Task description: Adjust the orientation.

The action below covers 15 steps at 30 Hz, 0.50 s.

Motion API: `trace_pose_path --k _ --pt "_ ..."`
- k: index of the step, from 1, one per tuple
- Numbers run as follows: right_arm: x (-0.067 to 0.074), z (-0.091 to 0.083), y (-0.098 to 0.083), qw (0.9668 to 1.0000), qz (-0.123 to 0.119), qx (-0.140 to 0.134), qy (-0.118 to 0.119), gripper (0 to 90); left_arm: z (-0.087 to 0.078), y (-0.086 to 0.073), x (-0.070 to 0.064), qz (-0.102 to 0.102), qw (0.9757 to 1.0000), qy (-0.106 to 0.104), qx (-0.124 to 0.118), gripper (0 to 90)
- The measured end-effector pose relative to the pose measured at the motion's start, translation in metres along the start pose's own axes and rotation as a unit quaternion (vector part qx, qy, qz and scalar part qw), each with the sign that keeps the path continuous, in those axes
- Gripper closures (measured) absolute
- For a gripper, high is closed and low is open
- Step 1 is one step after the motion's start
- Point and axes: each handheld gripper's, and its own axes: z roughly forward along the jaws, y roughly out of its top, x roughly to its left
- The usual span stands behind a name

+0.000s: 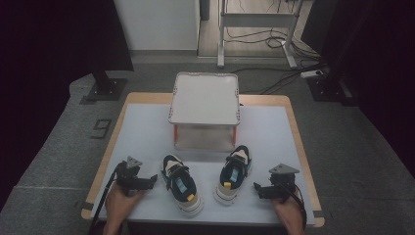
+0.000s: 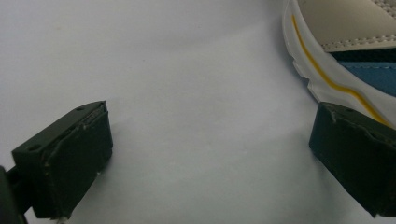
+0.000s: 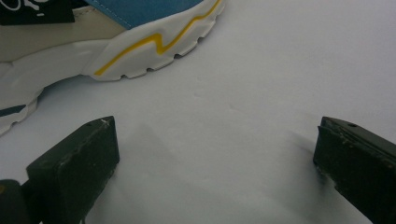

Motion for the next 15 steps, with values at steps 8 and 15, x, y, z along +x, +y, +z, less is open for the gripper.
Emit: trace_pose_path --k 8,15 --pt "0.0 0.0 0.0 1.0 0.0 0.0 0.0 0.0 0.0 0.0 0.0 0.0 1.0 0.0 0.0 0.0" --pt "0.0001 0.0 0.0 1.0 0.0 0.0 0.0 0.0 -0.0001 0.0002 0.0003 -0.002 1.0 -0.002 0.001 0.0"
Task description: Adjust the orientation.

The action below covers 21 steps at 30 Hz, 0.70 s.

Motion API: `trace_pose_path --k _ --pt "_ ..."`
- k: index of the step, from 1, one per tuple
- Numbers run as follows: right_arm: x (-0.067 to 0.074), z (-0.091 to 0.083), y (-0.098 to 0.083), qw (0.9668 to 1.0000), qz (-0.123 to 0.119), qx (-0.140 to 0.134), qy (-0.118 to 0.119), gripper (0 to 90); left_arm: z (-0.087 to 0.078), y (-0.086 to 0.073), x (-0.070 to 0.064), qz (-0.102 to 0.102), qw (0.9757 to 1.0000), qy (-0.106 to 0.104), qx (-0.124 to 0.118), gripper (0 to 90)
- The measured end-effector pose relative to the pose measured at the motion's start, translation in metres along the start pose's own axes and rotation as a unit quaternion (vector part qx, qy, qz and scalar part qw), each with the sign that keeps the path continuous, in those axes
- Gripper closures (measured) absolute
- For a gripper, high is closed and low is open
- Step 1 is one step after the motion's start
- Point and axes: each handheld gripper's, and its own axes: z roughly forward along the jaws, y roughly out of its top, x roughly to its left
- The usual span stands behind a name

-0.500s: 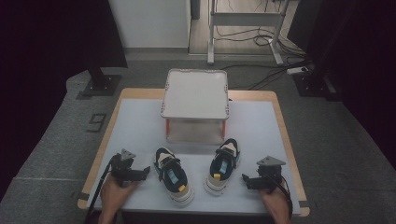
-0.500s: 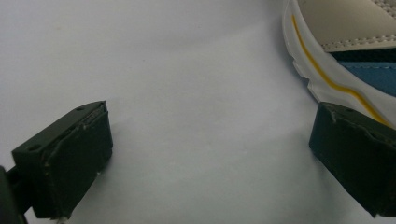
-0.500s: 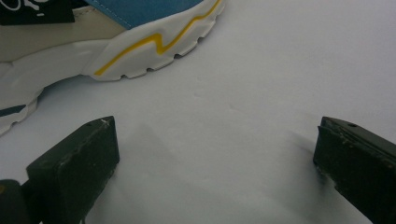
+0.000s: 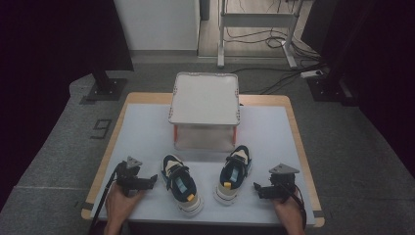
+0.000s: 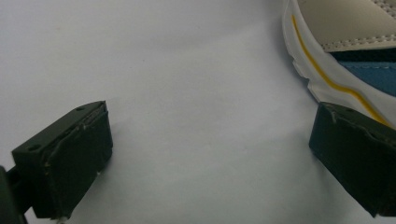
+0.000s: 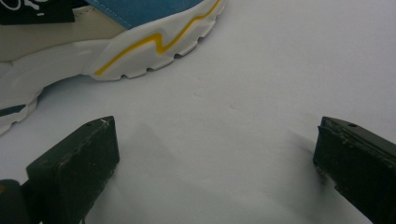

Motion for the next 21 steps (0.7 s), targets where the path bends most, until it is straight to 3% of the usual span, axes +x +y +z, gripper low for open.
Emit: trace_pose_path --k 13,18,21 --pt "0.0 0.0 0.0 1.0 0.0 0.0 -0.001 0.0 -0.001 0.001 -0.001 0.0 1.0 0.003 0.006 0.0" --pt "0.0 0.0 0.0 1.0 0.0 0.0 -0.001 0.0 -0.01 -0.002 -0.007 0.003 0.9995 0.001 0.03 0.0" --pt "0.0 0.0 0.0 1.0 0.0 0.0 -0.001 0.0 -0.017 -0.006 -0.016 0.011 0.9995 -0.012 0.027 0.0"
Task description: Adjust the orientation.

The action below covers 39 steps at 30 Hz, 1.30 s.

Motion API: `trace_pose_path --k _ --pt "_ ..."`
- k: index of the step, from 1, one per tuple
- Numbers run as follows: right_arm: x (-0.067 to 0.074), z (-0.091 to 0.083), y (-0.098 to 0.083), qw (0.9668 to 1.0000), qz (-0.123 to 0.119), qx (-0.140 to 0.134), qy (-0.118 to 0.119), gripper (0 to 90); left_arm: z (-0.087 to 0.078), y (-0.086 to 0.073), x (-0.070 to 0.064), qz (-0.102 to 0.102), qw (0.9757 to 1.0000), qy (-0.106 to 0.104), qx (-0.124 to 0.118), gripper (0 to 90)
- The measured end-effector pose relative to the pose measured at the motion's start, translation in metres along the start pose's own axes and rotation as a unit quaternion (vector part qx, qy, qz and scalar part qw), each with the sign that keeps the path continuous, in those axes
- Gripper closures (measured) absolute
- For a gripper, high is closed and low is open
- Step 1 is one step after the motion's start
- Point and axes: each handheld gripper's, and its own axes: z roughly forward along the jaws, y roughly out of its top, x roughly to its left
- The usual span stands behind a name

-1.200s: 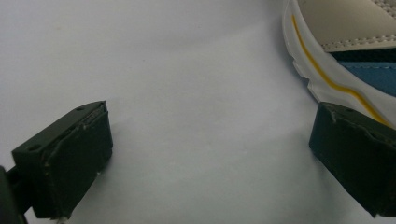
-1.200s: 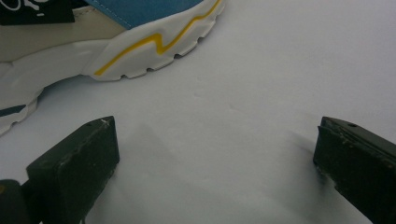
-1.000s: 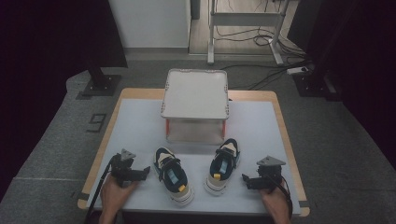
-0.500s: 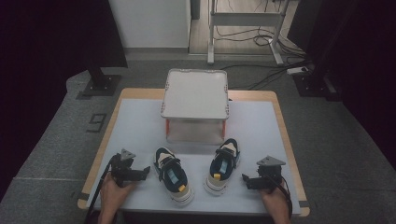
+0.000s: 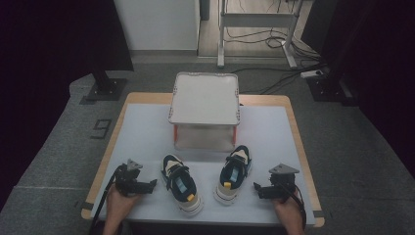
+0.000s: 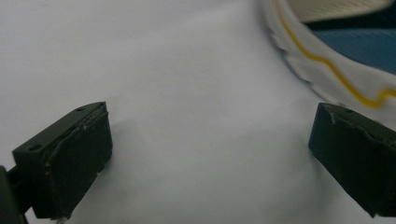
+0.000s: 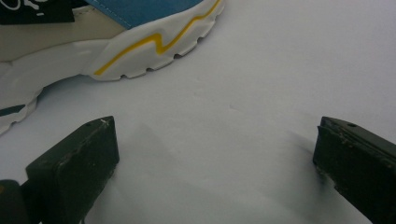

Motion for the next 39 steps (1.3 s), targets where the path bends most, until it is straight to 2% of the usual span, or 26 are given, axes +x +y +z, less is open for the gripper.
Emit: trace_pose_path --k 7,12,15,19,23,26,31,34,37,38,39 --pt "0.0 0.0 0.0 1.0 0.0 0.0 0.0 0.0 -0.011 -0.007 -0.023 0.013 0.9996 -0.018 -0.02 2.3" --pt "0.0 0.0 0.0 1.0 0.0 0.0 0.0 0.0 0.002 0.003 -0.03 0.025 0.9996 -0.015 -0.006 1.7" --pt "0.0 0.0 0.0 1.0 0.0 0.0 0.0 0.0 0.007 0.007 -0.03 0.026 0.9996 -0.011 -0.006 1.0" --pt "0.0 0.0 0.0 1.0 0.0 0.0 0.0 0.0 0.016 0.016 -0.024 0.012 0.9997 -0.019 -0.011 0.8" --pt "0.0 0.0 0.0 1.0 0.0 0.0 0.0 0.0 0.022 0.024 -0.023 0.009 0.9997 -0.019 -0.013 1.6" --pt "0.0 0.0 0.0 1.0 0.0 0.0 0.0 0.0 0.033 0.037 -0.027 0.019 0.9995 -0.015 -0.018 2.2" --pt "0.0 0.0 0.0 1.0 0.0 0.0 0.0 0.0 0.044 0.05 -0.032 0.024 0.9994 -0.019 -0.016 3.3" --pt "0.0 0.0 0.0 1.0 0.0 0.0 0.0 0.0 0.04 0.051 -0.031 0.022 0.9993 -0.024 -0.02 2.6" --pt "0.0 0.0 0.0 1.0 0.0 0.0 0.0 0.0 0.021 0.047 -0.032 0.033 0.9992 -0.016 -0.015 0.3" --pt "0.0 0.0 0.0 1.0 0.0 0.0 0.0 0.0 0.021 0.047 -0.032 0.033 0.9992 -0.016 -0.015 0.0" --pt "0.0 0.0 0.0 1.0 0.0 0.0 0.0 0.0 0.01 0.04 -0.032 0.031 0.9992 -0.021 -0.018 0.0"
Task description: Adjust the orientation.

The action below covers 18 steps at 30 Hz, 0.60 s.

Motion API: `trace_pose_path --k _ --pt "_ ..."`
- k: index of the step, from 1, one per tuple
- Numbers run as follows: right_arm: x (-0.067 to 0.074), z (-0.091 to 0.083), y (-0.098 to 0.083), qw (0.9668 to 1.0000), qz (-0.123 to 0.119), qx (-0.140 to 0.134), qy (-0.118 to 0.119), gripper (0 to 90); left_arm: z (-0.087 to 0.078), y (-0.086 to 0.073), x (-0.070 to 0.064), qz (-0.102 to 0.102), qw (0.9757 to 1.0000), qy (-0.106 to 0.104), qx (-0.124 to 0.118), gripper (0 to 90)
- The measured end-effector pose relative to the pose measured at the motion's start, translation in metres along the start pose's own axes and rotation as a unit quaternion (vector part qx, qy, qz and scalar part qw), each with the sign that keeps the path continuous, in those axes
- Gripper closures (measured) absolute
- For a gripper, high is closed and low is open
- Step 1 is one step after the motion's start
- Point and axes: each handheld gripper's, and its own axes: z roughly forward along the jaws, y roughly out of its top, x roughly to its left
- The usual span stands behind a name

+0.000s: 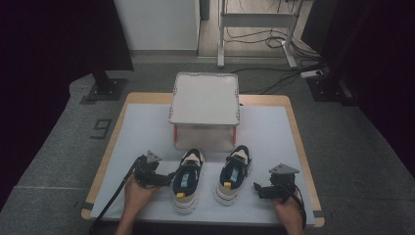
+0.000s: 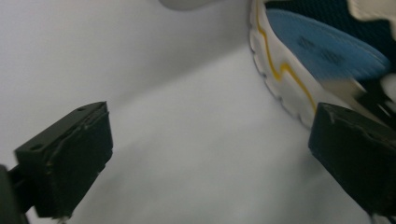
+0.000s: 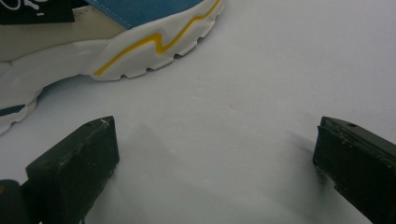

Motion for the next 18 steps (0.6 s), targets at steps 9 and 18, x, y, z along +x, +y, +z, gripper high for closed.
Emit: trace_pose_path --k 9,18 --pt "0.0 0.0 0.0 1.0 0.0 0.0 0.0 0.0 -0.042 -0.034 -0.014 -0.004 0.999 -0.043 -0.011 0.0" --pt "0.0 0.0 0.0 1.0 0.0 0.0 0.0 0.0 -0.06 -0.043 -0.048 0.003 0.9955 -0.077 -0.055 0.5"
